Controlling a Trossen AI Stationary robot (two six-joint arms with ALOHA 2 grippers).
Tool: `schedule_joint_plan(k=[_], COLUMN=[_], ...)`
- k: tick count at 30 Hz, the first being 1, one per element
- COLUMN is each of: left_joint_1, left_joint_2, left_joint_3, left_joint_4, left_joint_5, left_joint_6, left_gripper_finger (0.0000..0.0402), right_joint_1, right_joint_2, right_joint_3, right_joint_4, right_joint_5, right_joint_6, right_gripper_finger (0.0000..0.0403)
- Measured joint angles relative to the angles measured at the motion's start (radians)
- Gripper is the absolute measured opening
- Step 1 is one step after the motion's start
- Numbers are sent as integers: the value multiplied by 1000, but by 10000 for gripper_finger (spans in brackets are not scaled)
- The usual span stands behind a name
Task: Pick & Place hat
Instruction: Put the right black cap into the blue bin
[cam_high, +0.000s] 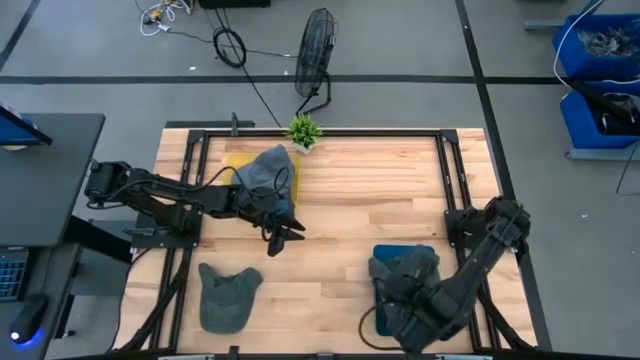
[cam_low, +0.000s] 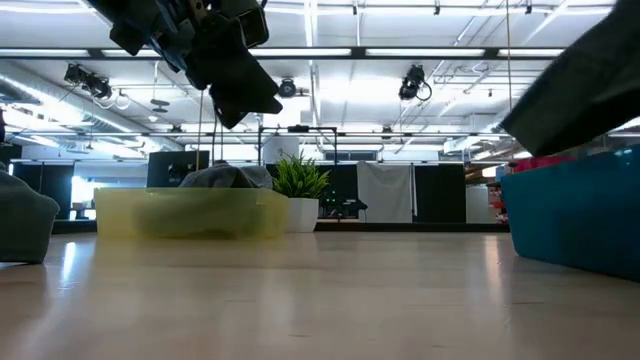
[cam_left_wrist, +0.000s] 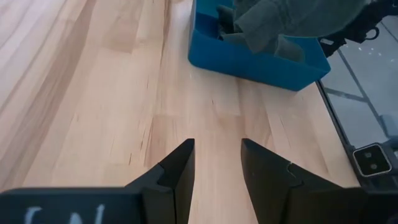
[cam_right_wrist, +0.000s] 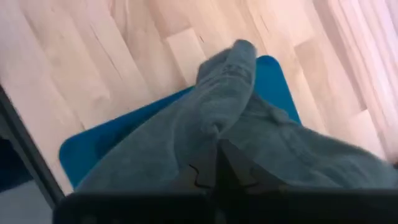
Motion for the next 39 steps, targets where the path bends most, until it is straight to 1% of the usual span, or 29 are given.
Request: schedule_joint_plan(k=[3, 6, 9, 11, 17, 19, 21, 23, 25, 29, 31, 34, 37, 39], left_joint_1=[0, -1, -1, -1, -1, 0, 0, 0, 0, 0, 0, 0, 0, 0], left_joint_2=[0, 1, 1, 1, 1, 1, 1, 1, 1, 1, 1, 1, 1, 1], left_joint_3=[0, 0, 0, 0, 0, 0, 0, 0, 0, 0, 0, 0, 0, 0], left_joint_4=[-2, -6, -9, -12, -14, -13, -14, -14, -13, -13, -13, -13, -13, -13], left_joint_5=[0, 0, 0, 0, 0, 0, 0, 0, 0, 0, 0, 0, 0, 0], left_joint_6=[-9, -9, -13, -14, -11, -9, -9, -9, -8, -8, -8, -8, -7, -7], left_gripper_finger=[133, 133, 133, 133, 133, 133, 133, 133, 133, 133, 133, 133, 133, 133], right_joint_1=[31, 52, 58, 60, 30, 11, -10, -31, -50, -76, -84, -92, -99, -104], right_joint_2=[-7, -7, -6, -5, -7, -9, -11, -11, -9, -5, -5, -4, -4, -4], right_joint_3=[-37, -104, -205, -277, -481, -526, -553, -558, -540, -446, -391, -327, -305, -306], right_joint_4=[1, 4, 39, 71, 286, 374, 444, 468, 452, 329, 262, 236, 288, 337], right_joint_5=[15, -7, -37, -12, 24, 58, 67, 38, 2, -9, 18, 103, 196, 221], right_joint_6=[92, 210, 330, 379, 397, 395, 367, 334, 308, 291, 281, 236, 202, 169], right_gripper_finger=[5, 5, 5, 5, 6, 6, 6, 6, 6, 6, 6, 6, 6, 6])
